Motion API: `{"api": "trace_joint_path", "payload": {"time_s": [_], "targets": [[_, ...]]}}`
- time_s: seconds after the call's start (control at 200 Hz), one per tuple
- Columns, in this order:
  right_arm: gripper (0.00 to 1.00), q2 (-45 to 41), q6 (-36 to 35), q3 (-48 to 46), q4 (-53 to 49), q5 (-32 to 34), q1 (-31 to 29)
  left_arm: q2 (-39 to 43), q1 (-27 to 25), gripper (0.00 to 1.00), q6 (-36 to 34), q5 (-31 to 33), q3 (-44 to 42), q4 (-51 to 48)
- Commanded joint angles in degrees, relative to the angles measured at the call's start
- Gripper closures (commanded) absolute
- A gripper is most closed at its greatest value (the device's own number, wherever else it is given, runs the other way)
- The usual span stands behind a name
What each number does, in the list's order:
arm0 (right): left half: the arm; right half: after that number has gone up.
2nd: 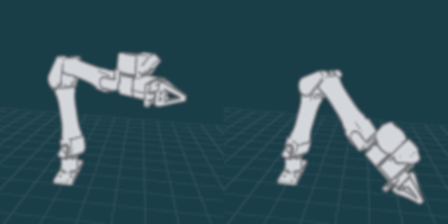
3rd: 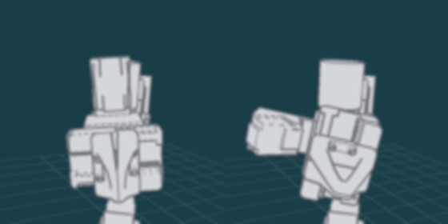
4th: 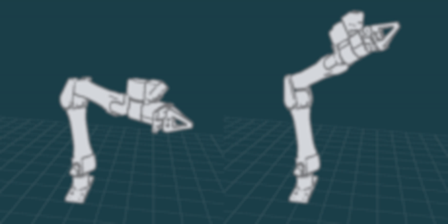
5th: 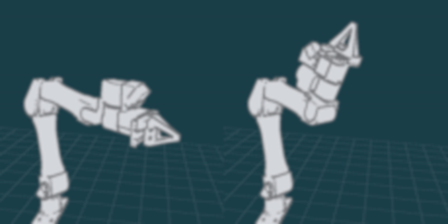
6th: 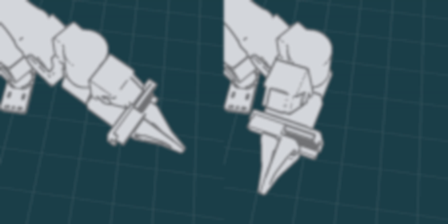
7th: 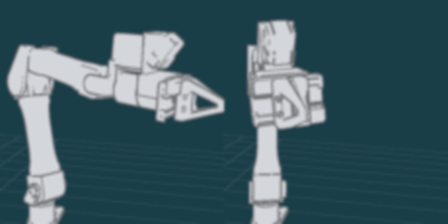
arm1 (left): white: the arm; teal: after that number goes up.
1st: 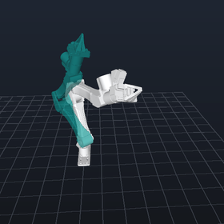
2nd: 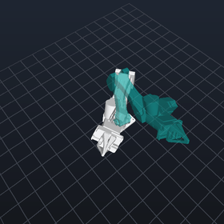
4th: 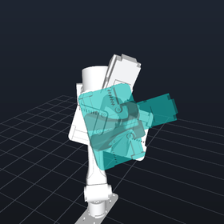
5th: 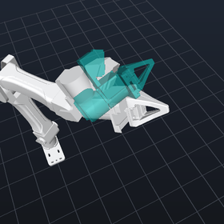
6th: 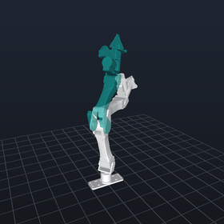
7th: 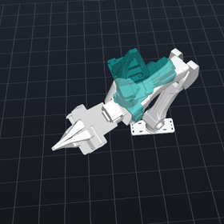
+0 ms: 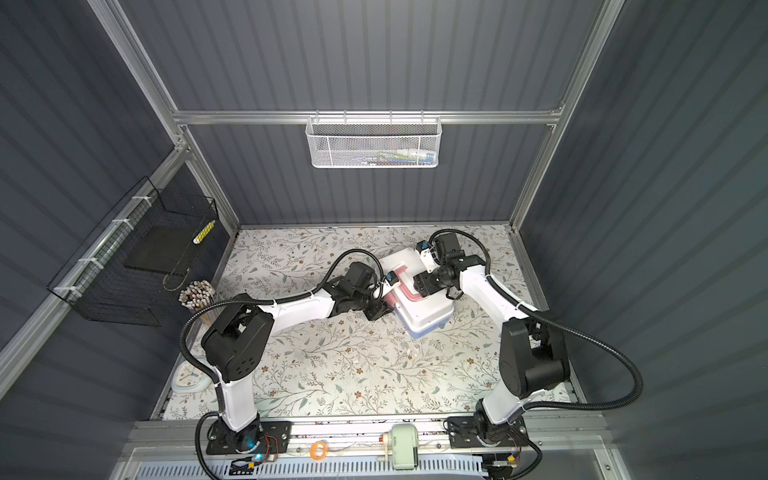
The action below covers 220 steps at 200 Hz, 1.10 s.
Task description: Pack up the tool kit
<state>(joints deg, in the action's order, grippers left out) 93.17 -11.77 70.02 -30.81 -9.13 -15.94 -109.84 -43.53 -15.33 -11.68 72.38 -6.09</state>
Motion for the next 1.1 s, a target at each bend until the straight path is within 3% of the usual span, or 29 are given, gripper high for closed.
{"api": "trace_joint_path", "payload": {"time_s": [0.0,1.095], "targets": [[0.31,5.07,1.23,-4.26,-5.18,-2.29,-0.93,0.36,-0.94,0.52,-1.51,-0.46,5.00,5.77],[0.34,6.04,1.84,-4.85,-5.22,-2.65,-1.02,-5.86,-1.56,0.54,-0.40,-2.56,4.88,11.04]]}}
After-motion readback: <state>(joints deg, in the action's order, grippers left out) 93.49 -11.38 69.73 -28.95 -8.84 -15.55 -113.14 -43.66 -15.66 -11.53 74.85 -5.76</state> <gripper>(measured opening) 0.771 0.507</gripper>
